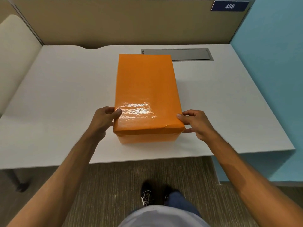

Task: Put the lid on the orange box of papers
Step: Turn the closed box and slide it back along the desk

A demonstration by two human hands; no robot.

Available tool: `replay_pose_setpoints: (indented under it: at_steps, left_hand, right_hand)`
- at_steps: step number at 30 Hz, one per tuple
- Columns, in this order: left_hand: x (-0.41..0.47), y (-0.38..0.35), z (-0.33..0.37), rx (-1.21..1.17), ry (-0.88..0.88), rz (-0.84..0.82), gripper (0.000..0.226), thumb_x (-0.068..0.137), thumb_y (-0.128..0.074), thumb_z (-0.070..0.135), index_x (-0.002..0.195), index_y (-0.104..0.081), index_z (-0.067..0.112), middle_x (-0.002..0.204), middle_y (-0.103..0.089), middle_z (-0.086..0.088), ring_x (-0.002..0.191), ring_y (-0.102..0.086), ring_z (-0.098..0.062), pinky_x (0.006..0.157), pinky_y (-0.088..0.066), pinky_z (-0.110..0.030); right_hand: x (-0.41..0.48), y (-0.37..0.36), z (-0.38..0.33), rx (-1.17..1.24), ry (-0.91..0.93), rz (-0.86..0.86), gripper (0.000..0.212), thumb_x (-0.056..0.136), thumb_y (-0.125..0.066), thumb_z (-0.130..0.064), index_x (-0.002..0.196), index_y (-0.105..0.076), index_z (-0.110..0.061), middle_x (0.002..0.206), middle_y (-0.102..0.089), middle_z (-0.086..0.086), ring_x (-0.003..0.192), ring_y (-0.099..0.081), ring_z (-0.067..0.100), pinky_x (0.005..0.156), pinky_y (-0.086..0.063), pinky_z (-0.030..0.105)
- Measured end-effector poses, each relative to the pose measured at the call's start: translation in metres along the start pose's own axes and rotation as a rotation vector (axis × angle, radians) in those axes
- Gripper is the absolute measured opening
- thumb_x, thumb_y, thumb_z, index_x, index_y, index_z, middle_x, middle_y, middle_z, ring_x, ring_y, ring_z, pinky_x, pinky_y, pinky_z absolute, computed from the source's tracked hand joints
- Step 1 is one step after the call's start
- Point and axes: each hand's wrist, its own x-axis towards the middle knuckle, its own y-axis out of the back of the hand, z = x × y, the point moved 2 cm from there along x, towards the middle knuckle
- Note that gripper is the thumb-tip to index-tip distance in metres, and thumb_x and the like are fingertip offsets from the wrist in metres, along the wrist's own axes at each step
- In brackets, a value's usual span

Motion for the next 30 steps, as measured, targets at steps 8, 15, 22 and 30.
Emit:
replay_pose_setpoints:
  at_steps: [8, 15, 22, 30]
  left_hand:
    - [0.025, 0.005, 0.01, -0.042, 0.131, -0.145, 0.055, 0.09, -0.065, 0.032, 0.139, -0.043, 0.022, 0.136, -0.053, -0.004, 0.118, -0.054, -0.031, 0.086, -0.05, -0.043]
    - [0.067, -0.005, 0.041, -0.038, 0.076, -0.089, 0.057, 0.093, -0.059, 0.038, 0.143, -0.042, 0.018, 0.142, -0.051, -0.008, 0.126, -0.051, -0.035, 0.107, -0.04, -0.058]
    - [0.129, -0.011, 0.082, -0.076, 0.1, -0.048, 0.063, 0.092, -0.057, 0.047, 0.143, -0.042, 0.012, 0.149, -0.046, -0.01, 0.132, -0.046, -0.036, 0.11, -0.035, -0.058]
    - [0.191, -0.02, 0.115, -0.015, 0.12, 0.068, 0.067, 0.094, -0.044, 0.058, 0.14, -0.045, 0.01, 0.147, -0.049, -0.012, 0.129, -0.05, -0.037, 0.107, -0.04, -0.056]
  right_hand:
    - [0.022, -0.002, -0.01, 0.059, 0.039, -0.105, 0.056, 0.089, -0.072, -0.033, 0.139, -0.048, -0.028, 0.126, -0.062, 0.003, 0.102, -0.065, 0.017, 0.067, -0.056, 0.033]
    - [0.087, -0.005, -0.048, 0.002, 0.17, -0.027, 0.063, 0.094, -0.067, -0.031, 0.151, -0.04, -0.029, 0.13, -0.061, 0.006, 0.113, -0.062, 0.025, 0.089, -0.055, 0.046]
    - [0.165, -0.008, -0.094, -0.103, 0.252, 0.013, 0.056, 0.097, -0.061, -0.032, 0.15, -0.042, -0.03, 0.132, -0.063, 0.009, 0.112, -0.064, 0.026, 0.09, -0.057, 0.047]
    - [0.229, -0.011, -0.138, -0.284, 0.349, 0.08, 0.057, 0.099, -0.058, -0.036, 0.151, -0.041, -0.025, 0.146, -0.054, 0.01, 0.127, -0.056, 0.031, 0.098, -0.053, 0.054]
